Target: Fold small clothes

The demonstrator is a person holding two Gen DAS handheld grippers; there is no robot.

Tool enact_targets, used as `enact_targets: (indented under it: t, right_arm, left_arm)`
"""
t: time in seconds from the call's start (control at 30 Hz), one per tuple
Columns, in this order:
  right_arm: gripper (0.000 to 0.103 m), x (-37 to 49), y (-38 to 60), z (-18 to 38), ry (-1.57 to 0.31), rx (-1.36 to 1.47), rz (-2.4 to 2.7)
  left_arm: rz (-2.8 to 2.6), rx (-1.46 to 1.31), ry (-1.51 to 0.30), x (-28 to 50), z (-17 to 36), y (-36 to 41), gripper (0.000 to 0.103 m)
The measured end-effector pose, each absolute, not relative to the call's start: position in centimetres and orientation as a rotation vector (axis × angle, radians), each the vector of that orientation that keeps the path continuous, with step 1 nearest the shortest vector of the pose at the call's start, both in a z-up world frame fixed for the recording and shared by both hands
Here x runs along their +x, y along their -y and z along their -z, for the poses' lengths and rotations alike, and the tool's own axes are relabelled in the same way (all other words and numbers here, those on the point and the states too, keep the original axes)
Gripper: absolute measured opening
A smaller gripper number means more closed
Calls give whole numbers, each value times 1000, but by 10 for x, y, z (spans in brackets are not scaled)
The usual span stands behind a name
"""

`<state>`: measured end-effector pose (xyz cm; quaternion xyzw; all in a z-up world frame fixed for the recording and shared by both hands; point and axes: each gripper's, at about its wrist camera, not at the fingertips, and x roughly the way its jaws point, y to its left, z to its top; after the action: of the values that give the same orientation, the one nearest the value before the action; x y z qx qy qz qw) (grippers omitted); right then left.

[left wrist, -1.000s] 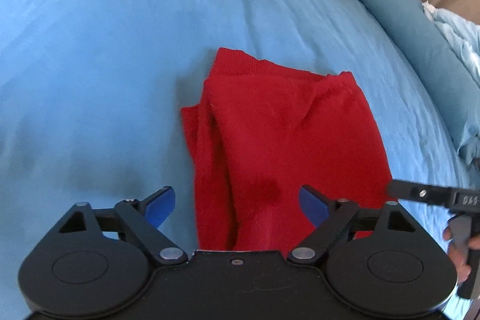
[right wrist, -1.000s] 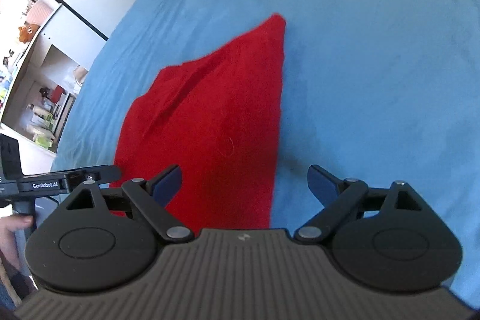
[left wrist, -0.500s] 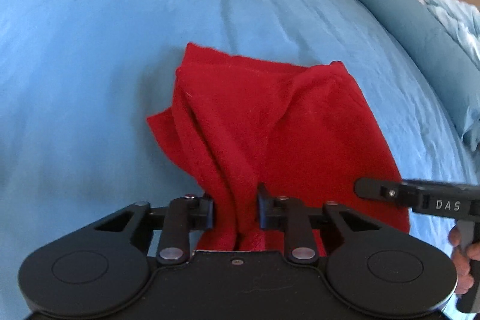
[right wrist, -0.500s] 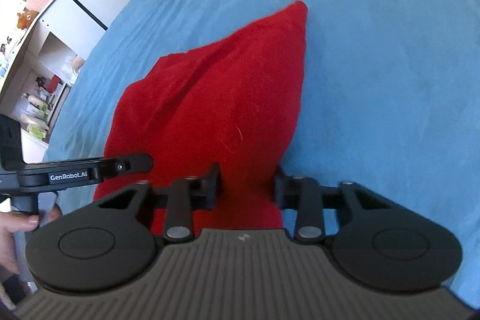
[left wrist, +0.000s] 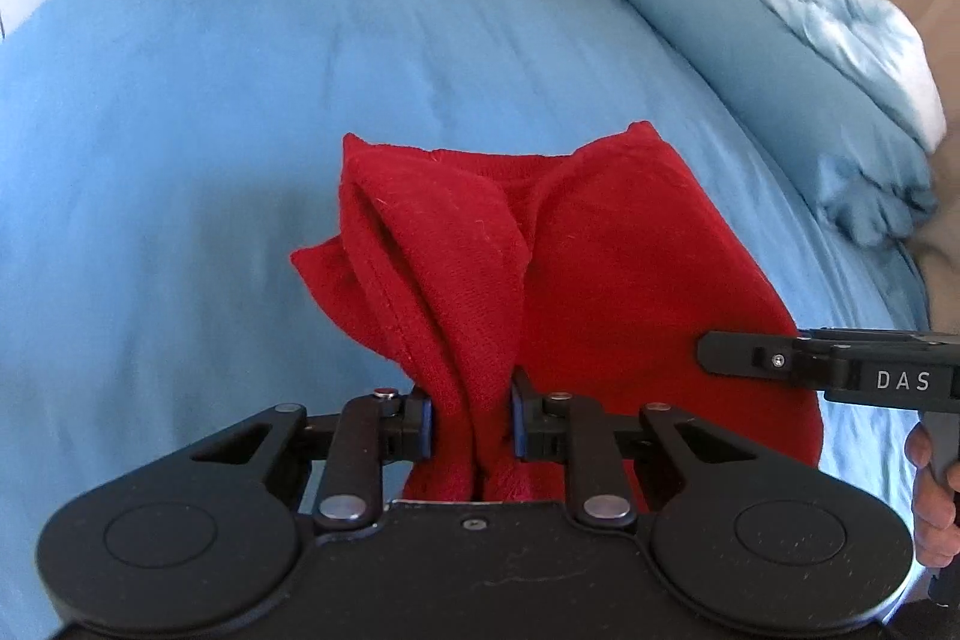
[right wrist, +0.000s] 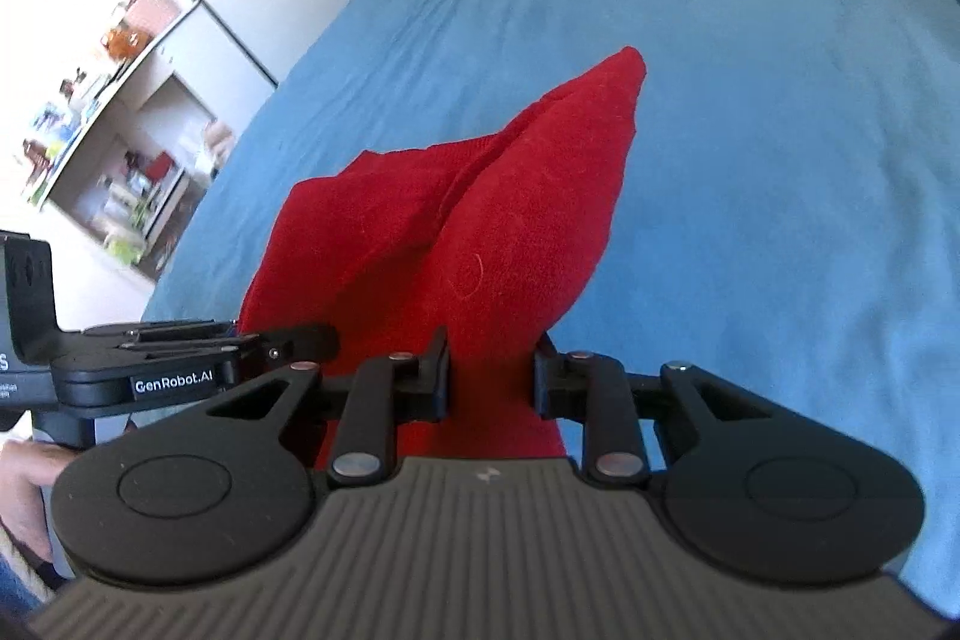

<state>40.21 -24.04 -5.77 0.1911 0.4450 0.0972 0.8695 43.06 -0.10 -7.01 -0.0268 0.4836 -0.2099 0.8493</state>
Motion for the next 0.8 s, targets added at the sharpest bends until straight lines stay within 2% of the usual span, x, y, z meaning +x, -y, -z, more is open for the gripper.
enact_targets:
  t: [0.2,0.27,0.3,0.37,0.43,0.47,0.5,0.53,0.63,0.8]
  right_arm:
    - [42,334,277,111,-1005,427,-142]
    - [48,321,286,134,-998,423,-120]
    - [54,317,288,141,-982,424,-117]
    - [66,313,288,147,-953,437,-111]
    - [82,309,287,139,-932,407,-114]
    - [86,305,285,131,-902,374,-105]
    - [99,303,288,126,-878,348,-90]
    - [103,299,288,121,-847,312,-60]
    - [103,294,292,125,-819,213,-4]
    - [103,290,302,168,-803,165,-6]
  left_arm:
    - [403,-47,-1084,374,133,33,29]
    - [366,17,-1048,363,142,39,46]
    - [359,27,-1023,360,142,38,49]
    - [310,64,-986,356,138,38,77]
    - [277,90,-938,350,130,36,86]
    - [258,102,-921,349,126,32,89]
    - [240,117,-912,346,125,26,91]
    - [216,138,-903,347,124,23,92]
    - [174,187,-864,339,137,10,93]
    - [153,151,-802,332,167,-1,96]
